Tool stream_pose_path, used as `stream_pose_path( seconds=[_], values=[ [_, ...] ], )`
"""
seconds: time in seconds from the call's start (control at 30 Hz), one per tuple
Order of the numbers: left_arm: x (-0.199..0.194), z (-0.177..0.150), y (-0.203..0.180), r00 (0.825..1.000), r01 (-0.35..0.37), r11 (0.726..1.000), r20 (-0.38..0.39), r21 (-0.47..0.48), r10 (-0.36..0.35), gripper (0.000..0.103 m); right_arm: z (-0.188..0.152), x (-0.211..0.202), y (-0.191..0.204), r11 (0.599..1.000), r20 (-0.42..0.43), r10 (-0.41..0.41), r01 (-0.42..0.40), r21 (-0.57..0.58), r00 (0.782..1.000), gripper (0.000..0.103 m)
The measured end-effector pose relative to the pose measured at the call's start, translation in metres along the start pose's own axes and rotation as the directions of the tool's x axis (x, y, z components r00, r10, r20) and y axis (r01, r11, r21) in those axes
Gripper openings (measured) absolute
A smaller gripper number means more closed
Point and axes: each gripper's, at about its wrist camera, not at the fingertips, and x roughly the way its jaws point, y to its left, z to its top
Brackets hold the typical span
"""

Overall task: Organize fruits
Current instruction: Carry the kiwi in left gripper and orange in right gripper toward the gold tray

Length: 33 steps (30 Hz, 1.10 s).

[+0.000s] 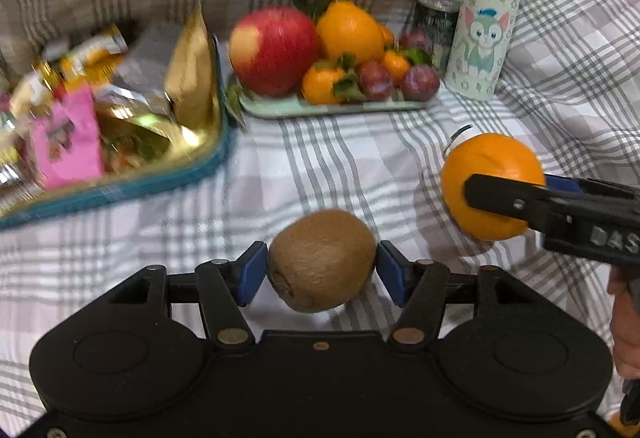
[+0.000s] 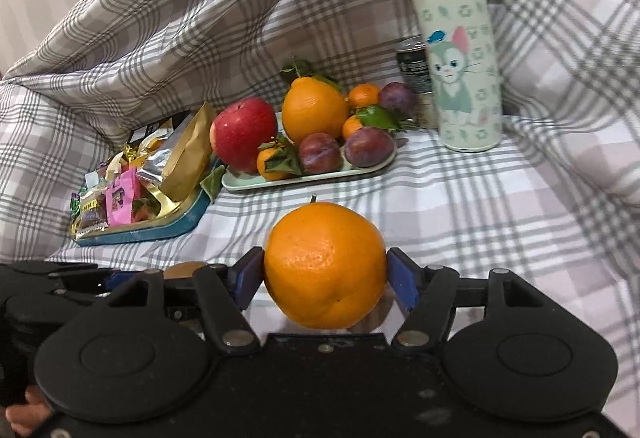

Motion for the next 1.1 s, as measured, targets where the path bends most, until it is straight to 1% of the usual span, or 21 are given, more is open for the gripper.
stream_pose_path(
  seconds=[0.03, 0.13, 0.23, 0.3, 0.37, 0.47, 0.53, 0.63, 0.83, 1.0, 1.1],
  values=[
    [0.003, 0.000, 0.001, 1.000, 0.008, 1.000, -0.010, -0.019, -0.008, 0.064, -0.002, -0.003, -0.001, 1.000, -0.001, -0.002, 0.002, -0.001, 1.000, 0.070],
    [0.004, -0.001, 0.006, 1.000, 0.018, 0.997, 0.005, -0.071, -0.018, 0.063, -0.008, -0.011, -0.003, 1.000, -0.001, 0.001, -0.001, 0.001, 1.000, 0.070],
    [0.004, -0.002, 0.006, 1.000, 0.018, 0.998, -0.002, -0.063, -0.018, 0.063, -0.013, -0.018, -0.003, 1.000, -0.004, 0.001, -0.001, -0.005, 1.000, 0.070],
    [0.003, -0.002, 0.002, 1.000, 0.007, 1.000, -0.010, -0.018, -0.007, 0.063, -0.016, -0.022, -0.003, 1.000, -0.009, 0.002, -0.002, -0.011, 1.000, 0.070],
    [0.003, -0.002, -0.005, 1.000, -0.009, 0.999, -0.020, 0.049, 0.010, 0.064, -0.018, -0.025, -0.002, 1.000, -0.015, 0.006, -0.007, -0.008, 1.000, 0.070],
    [0.002, -0.002, -0.012, 0.999, -0.021, 0.989, -0.038, 0.146, 0.027, 0.064, -0.020, -0.026, -0.003, 1.000, -0.023, 0.006, -0.006, 0.000, 1.000, 0.070],
    [0.001, -0.002, -0.014, 0.998, -0.020, 0.982, -0.053, 0.186, 0.030, 0.064, -0.022, -0.027, -0.003, 1.000, -0.026, 0.003, -0.003, 0.000, 1.000, 0.070],
    [0.000, -0.003, -0.011, 0.999, -0.010, 0.985, -0.046, 0.173, 0.019, 0.063, -0.023, -0.027, -0.005, 1.000, -0.028, 0.001, -0.001, 0.012, 1.000, 0.070],
    [-0.009, -0.010, -0.006, 1.000, -0.004, 0.996, -0.022, 0.092, 0.006, 0.062, -0.026, -0.033, -0.003, 1.000, -0.027, 0.015, -0.014, 0.012, 1.000, 0.070],
    [-0.032, -0.017, -0.011, 1.000, -0.003, 0.997, -0.018, 0.080, 0.004, 0.062, -0.031, -0.046, 0.000, 1.000, -0.027, 0.017, -0.017, 0.010, 0.999, 0.070],
    [-0.052, -0.027, -0.015, 1.000, -0.008, 0.997, -0.019, 0.081, 0.009, 0.062, -0.036, -0.058, 0.003, 1.000, -0.031, 0.017, -0.017, 0.005, 0.999, 0.070]
  ],
)
